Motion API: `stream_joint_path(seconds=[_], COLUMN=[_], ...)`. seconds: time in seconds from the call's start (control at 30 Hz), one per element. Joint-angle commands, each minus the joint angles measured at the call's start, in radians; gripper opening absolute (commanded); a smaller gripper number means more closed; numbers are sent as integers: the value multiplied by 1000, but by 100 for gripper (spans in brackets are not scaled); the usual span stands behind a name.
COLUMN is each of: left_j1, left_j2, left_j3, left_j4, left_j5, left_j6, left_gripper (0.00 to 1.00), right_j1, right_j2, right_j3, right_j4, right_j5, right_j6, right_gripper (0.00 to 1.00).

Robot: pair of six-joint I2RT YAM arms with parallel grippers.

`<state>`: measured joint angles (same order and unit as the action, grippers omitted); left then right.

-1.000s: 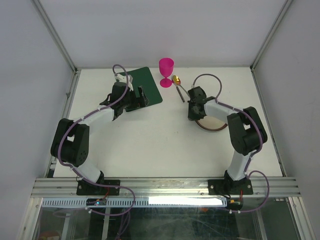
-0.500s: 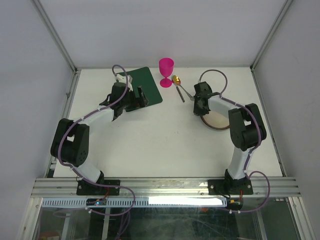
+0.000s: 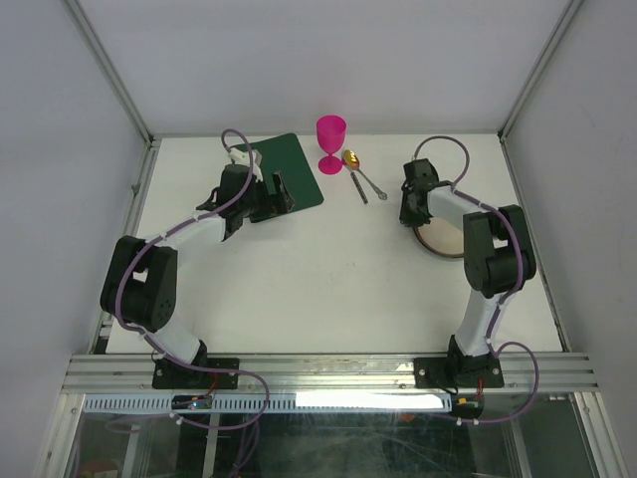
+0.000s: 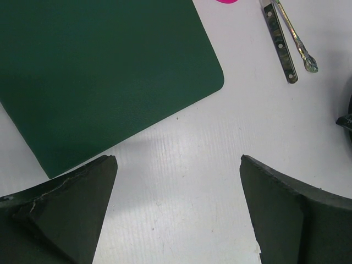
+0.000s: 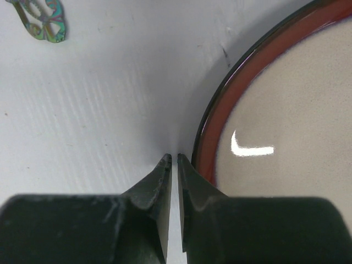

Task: Set the dinner table for one person
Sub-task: Move the plate to the center of the board.

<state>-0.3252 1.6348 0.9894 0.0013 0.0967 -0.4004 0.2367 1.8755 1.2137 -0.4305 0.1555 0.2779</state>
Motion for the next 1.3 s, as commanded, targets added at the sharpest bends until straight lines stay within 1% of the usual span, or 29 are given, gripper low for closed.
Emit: stream_joint_path(seconds=[0.0,0.3,0.47,0.63,0.77,0.87,1.03,1.17,1.27], left_j1=[9,18,21,29,38,41,42,47,51], left_j2=[-41,-46,-61,-88,-115,-130,-159,-167,-172], left_j3=[3,5,-6,-17,-29,-37,-55,-70,-98], left_j4=[55,52,53,48,46,47,49,56,92], left_j5=[21,24,13,-22,-51,-64,-97,-116,-116], left_j6=[15,19,20,23,18,10,6,-1,-18], left_gripper=[99,99,99,99,99,99,99,99,99], right_j1=[-24,-46,-44,-19,6,29,71,94,111], right_j2=[2,10,-25,-80,-96,-102,-109,-87,-60], right_j3=[15,18,3,7,31,51,81,116,136], right_j4=[-6,-8,7,17,5,-3,-4,10,33], right_j5=[45,43,10,-13,-22,-21,-31,-76,-117], right_j6=[-28,-43,-24,-5,1,4,7,13,19], right_gripper=[12,11,11,19,30,33,35,35,35])
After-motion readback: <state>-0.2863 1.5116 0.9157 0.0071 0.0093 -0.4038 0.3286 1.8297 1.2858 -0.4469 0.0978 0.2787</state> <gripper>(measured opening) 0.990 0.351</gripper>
